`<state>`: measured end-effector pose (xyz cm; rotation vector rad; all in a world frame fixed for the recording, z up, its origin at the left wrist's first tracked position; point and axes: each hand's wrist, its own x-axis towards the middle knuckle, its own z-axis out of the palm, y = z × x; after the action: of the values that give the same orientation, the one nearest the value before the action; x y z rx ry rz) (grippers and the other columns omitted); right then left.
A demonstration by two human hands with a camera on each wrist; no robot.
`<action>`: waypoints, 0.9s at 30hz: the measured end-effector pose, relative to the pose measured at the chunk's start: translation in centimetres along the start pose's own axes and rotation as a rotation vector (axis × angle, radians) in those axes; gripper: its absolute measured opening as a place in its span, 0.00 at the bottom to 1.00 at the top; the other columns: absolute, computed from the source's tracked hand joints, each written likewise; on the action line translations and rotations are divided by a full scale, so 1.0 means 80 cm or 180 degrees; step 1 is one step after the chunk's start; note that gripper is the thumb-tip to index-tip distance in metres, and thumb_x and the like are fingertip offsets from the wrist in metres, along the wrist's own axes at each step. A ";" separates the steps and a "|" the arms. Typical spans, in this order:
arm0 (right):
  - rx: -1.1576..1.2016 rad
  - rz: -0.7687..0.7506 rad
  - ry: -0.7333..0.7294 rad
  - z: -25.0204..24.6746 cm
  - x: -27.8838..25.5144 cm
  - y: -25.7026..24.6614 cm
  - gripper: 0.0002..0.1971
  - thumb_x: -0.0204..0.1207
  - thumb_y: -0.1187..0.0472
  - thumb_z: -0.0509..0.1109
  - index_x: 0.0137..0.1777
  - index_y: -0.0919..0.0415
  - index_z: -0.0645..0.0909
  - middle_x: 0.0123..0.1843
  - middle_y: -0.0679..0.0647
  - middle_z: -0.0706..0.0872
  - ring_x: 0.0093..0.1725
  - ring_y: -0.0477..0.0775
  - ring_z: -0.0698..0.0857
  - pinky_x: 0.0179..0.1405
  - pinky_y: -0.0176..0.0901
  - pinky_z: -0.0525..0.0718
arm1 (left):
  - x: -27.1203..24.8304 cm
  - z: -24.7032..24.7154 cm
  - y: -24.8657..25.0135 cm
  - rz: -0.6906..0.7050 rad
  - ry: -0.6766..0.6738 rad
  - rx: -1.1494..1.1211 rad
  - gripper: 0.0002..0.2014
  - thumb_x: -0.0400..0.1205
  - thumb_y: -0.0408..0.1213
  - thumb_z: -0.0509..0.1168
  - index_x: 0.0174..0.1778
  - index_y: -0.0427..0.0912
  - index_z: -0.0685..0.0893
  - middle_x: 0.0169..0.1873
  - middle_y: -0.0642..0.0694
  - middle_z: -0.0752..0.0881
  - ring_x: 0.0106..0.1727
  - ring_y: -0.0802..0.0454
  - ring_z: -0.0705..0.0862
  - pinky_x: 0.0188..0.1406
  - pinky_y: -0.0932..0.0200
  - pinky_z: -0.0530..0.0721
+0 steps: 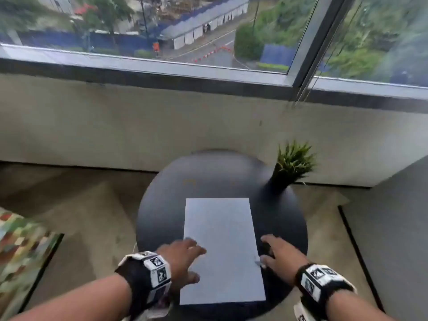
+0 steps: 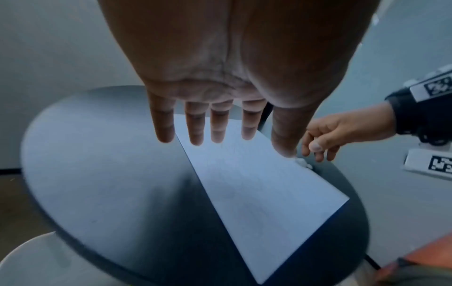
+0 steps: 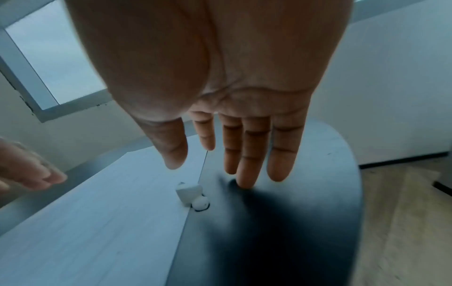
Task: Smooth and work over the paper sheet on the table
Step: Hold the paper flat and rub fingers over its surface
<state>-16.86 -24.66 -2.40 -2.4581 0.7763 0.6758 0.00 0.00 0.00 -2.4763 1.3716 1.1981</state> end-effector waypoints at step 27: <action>0.0166 -0.0848 0.0863 0.114 -0.013 -0.097 0.10 0.77 0.57 0.69 0.57 0.53 0.82 0.53 0.50 0.85 0.49 0.51 0.81 0.48 0.40 0.76 | 0.037 0.103 -0.013 0.0041 0.0523 0.1108 0.61 0.65 0.78 0.70 0.87 0.67 0.39 0.89 0.50 0.35 0.89 0.45 0.39 0.83 0.23 0.45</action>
<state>-15.57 -13.47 -6.56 -2.5721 0.5377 0.2250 -3.23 1.90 -7.95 -2.3583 1.4877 0.6951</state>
